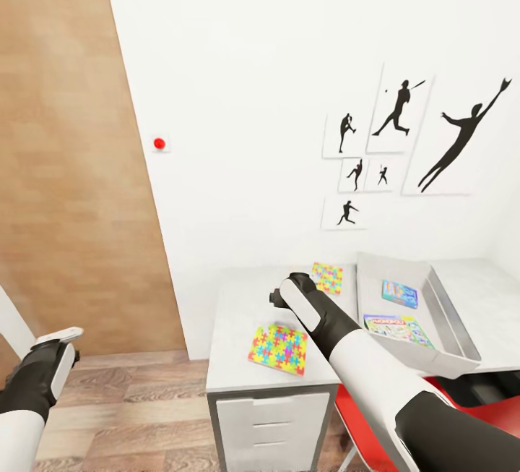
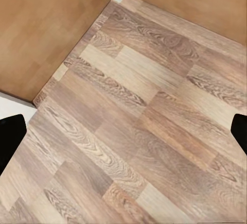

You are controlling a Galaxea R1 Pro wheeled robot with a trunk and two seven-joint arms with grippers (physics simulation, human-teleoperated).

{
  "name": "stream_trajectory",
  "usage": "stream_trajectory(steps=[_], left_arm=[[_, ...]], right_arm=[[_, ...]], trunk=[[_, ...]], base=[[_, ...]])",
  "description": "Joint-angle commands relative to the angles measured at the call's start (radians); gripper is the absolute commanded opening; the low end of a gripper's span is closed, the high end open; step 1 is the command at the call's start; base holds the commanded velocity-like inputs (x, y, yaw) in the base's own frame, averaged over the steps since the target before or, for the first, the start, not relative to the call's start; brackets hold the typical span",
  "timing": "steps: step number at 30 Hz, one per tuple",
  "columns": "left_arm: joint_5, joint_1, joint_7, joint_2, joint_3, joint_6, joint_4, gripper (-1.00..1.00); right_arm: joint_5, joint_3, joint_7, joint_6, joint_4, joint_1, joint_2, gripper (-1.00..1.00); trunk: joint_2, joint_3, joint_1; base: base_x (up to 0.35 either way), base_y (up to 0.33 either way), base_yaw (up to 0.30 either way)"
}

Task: Put all the toys in the child's room - the three board games (two on the bed and one on the table), the two jigsaw puzzles on the table, and the tennis ball on the table - inside the toy box on the table in the child's room.

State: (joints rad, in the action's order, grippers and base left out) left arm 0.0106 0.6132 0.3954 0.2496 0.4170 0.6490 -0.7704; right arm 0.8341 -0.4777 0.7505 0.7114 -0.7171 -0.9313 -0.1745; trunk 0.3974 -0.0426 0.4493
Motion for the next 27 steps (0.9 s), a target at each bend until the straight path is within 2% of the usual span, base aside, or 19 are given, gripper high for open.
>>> stream_trajectory(steps=[1, 2, 4, 5, 8, 10, 11, 13, 17, 24, 27], left_arm=[[0.012, 0.001, -0.019, 0.001, 0.000, 0.008, -0.001, 1.00], [0.021, 0.001, -0.035, 0.002, 0.000, 0.010, -0.001, 1.00], [0.070, 0.001, -0.132, 0.008, 0.000, 0.031, -0.001, 1.00], [0.082, 0.002, -0.160, 0.011, -0.001, 0.040, -0.001, 1.00], [0.121, 0.002, -0.298, 0.041, -0.001, 0.088, -0.001, 1.00], [0.129, 0.002, -0.347, 0.052, -0.001, 0.101, -0.001, 1.00], [0.134, 0.002, -0.392, 0.061, 0.000, 0.110, -0.001, 1.00], [0.137, 0.002, -0.433, 0.067, 0.000, 0.116, -0.001, 1.00], [0.142, 0.002, -0.557, 0.076, 0.000, 0.133, -0.001, 1.00], [0.142, 0.002, -0.706, 0.081, 0.000, 0.148, -0.001, 1.00], [0.142, 0.002, -0.761, 0.097, 0.000, 0.151, -0.001, 1.00]], right_arm=[[0.007, -0.002, 0.009, 0.002, -0.001, -0.001, 0.000, 1.00], [0.007, -0.002, 0.009, 0.002, 0.000, -0.001, 0.000, 1.00], [0.007, -0.002, 0.009, 0.002, 0.000, -0.001, 0.000, 1.00], [0.007, -0.001, 0.009, 0.002, 0.000, -0.001, 0.000, 1.00], [0.007, -0.001, 0.009, 0.002, 0.000, -0.001, 0.000, 1.00], [0.007, -0.001, 0.009, 0.002, -0.001, -0.001, 0.000, 1.00], [0.007, -0.001, 0.009, 0.002, -0.001, -0.001, 0.000, 1.00], [0.007, -0.001, 0.009, 0.002, -0.001, -0.001, 0.000, 1.00], [0.007, -0.001, 0.009, 0.001, 0.000, -0.001, 0.000, 1.00], [0.007, -0.001, 0.009, 0.000, -0.001, -0.001, 0.000, 1.00], [0.007, -0.001, 0.009, 0.000, -0.001, -0.001, 0.000, 1.00]], trunk=[[0.003, -0.004, 0.001], [0.003, -0.006, 0.001], [0.003, -0.009, 0.001], [0.003, -0.011, 0.001], [0.003, -0.016, 0.001], [0.003, -0.019, 0.001], [0.003, -0.021, 0.001], [0.003, -0.024, 0.001], [0.003, -0.030, 0.001], [0.003, -0.042, 0.001], [0.003, -0.047, 0.001]], base=[[0.000, 0.000, 0.000], [0.000, 0.000, 0.000], [0.000, 0.000, 0.000], [0.000, 0.000, 0.000], [0.000, 0.000, 0.000], [0.000, 0.000, 0.000], [0.000, 0.000, 0.000], [0.000, 0.000, 0.000], [0.000, 0.000, 0.000], [0.000, 0.000, 0.000], [0.000, 0.000, 0.000]])
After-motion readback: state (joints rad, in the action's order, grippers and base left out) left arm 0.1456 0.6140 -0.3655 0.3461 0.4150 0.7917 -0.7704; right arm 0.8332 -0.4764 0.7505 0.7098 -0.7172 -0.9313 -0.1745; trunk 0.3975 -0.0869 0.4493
